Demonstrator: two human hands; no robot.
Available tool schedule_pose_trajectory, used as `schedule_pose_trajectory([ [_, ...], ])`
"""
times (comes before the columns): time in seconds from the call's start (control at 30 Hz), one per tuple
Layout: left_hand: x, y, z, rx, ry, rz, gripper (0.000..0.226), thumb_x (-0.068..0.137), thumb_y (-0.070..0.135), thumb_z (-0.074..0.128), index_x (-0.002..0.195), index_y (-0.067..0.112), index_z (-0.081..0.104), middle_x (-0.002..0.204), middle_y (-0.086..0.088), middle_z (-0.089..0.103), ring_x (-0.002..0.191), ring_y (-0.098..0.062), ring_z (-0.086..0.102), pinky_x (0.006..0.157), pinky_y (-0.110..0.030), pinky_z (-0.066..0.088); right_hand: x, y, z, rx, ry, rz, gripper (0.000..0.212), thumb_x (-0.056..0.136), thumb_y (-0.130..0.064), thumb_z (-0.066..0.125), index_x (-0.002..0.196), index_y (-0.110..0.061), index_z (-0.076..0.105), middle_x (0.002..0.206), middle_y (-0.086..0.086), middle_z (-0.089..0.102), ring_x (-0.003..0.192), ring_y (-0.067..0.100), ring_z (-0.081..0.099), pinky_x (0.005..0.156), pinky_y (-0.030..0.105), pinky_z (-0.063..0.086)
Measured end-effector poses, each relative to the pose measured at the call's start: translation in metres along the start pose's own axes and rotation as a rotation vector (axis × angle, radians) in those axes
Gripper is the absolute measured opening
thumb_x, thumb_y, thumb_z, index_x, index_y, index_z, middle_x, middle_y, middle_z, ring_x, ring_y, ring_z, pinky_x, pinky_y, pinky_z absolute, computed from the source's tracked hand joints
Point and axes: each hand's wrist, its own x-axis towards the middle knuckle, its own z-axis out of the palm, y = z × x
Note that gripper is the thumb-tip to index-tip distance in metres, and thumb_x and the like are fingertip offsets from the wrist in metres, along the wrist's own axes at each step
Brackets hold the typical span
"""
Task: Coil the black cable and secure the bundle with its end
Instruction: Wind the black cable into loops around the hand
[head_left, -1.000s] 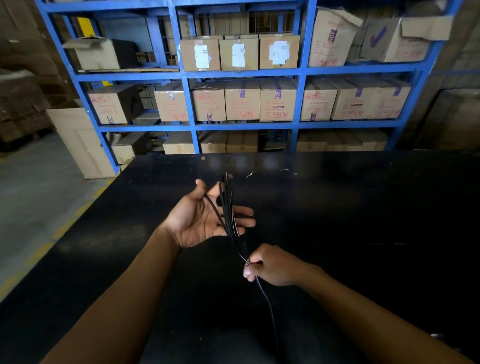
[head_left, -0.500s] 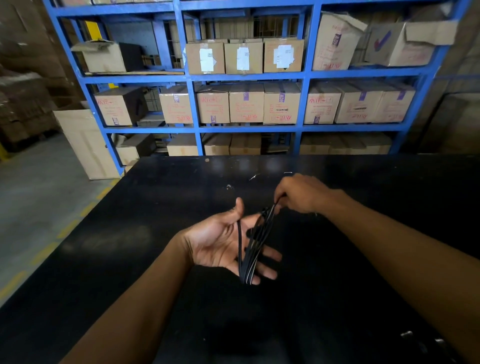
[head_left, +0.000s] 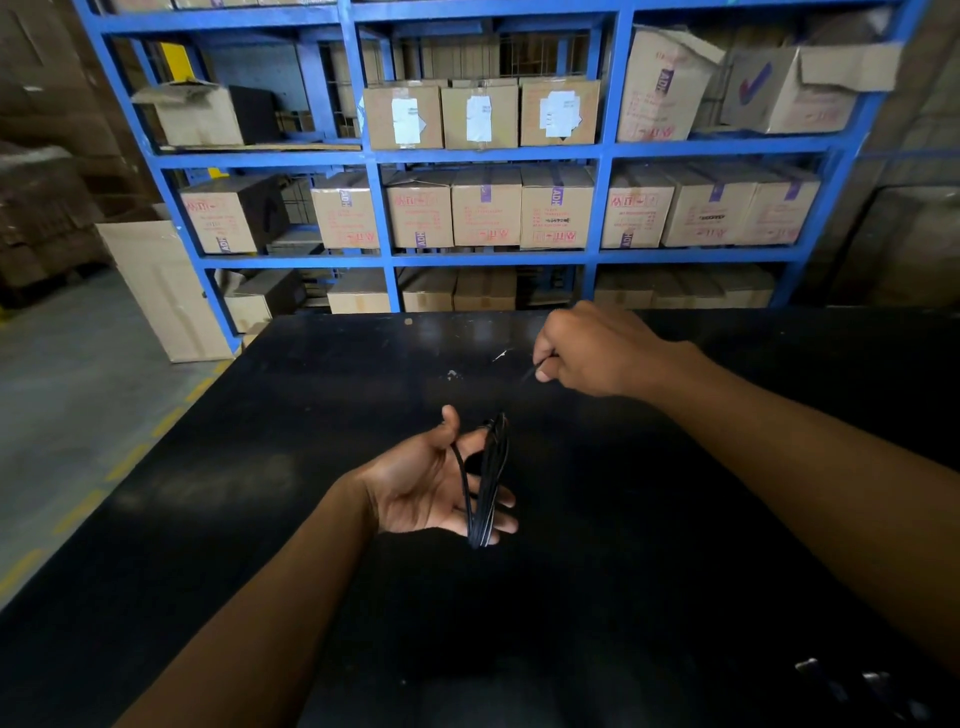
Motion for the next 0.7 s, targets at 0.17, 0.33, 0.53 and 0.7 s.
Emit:
schedule_pose_trajectory([
  [0.17,0.010,0.003,-0.005,-0.062,0.118,0.060,0.071,0.088,0.072,0.023,0.141,0.033,0.049,0.124,-0.037,0.051,0.117,-0.058,0.051,0.090,-0.064,0.048,-0.021,-0.036,0.005,0.010,0.030,-0.018,0.014,0.090,-0.030,0.066,0.097,-0.019,0.071,0.092,0.001,0.067,0.088,0.021,0.063,0.071,0.035,0.045],
  [0.33,0.012,0.010,-0.013,-0.145,0.181,0.176,0.077,0.087,0.075,0.019,0.145,0.029,0.042,0.135,-0.035,0.049,0.123,-0.055,0.049,0.103,-0.066,0.038,-0.041,-0.060,0.030,0.153,-0.036,0.025,0.011,0.093,-0.029,0.060,0.092,-0.020,0.066,0.093,0.001,0.068,0.082,0.018,0.063,0.073,0.035,0.049],
  [0.53,0.011,0.014,-0.014,-0.234,0.212,0.279,0.077,0.089,0.072,0.018,0.140,0.022,0.046,0.129,-0.041,0.051,0.112,-0.056,0.057,0.095,-0.067,0.044,-0.062,-0.064,0.076,0.355,-0.044,0.137,0.013,0.094,-0.028,0.057,0.093,-0.024,0.070,0.086,0.001,0.069,0.079,0.020,0.066,0.075,0.044,0.057],
  [0.7,0.016,0.011,-0.010,-0.290,0.202,0.287,0.074,0.089,0.071,0.024,0.151,0.029,0.028,0.139,-0.041,0.040,0.114,-0.058,0.055,0.091,-0.068,0.048,-0.072,-0.071,0.103,0.555,-0.025,0.205,0.018,0.097,-0.025,0.054,0.107,-0.024,0.070,0.100,-0.001,0.072,0.090,0.012,0.067,0.082,0.040,0.058],
])
